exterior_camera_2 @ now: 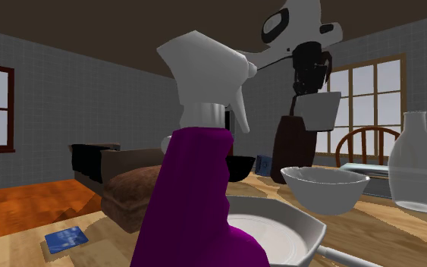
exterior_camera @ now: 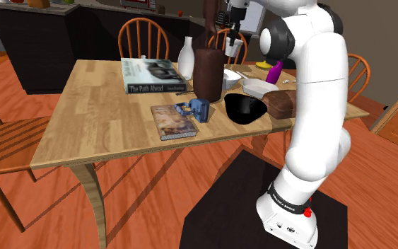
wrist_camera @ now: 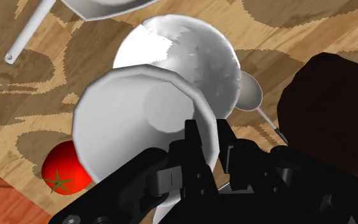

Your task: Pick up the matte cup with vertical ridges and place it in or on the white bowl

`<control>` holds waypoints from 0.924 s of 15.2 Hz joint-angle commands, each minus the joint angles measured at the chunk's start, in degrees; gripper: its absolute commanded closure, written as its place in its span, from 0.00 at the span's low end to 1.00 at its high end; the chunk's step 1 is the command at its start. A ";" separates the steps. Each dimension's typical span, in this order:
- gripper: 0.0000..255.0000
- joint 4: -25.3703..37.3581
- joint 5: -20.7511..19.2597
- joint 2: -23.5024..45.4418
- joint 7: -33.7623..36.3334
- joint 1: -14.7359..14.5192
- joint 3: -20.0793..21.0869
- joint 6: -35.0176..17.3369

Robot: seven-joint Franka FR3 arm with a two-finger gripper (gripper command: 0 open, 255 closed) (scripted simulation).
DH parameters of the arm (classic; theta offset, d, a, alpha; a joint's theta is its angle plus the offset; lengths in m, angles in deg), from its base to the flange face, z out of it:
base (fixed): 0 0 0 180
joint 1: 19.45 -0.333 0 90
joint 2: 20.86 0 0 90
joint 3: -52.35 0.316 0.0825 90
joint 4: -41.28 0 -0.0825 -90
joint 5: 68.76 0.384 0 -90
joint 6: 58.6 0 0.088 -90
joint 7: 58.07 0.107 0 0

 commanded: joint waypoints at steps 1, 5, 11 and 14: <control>1.00 -2.23 -0.27 0.01 0.07 -0.57 0.06 -1.76; 1.00 -8.36 -0.16 -1.44 -0.16 -3.66 -2.35 -5.95; 1.00 -15.67 1.91 -1.79 -1.34 -9.62 -8.64 -11.26; 1.00 -18.80 1.61 -2.30 -1.23 -10.40 -8.66 -13.87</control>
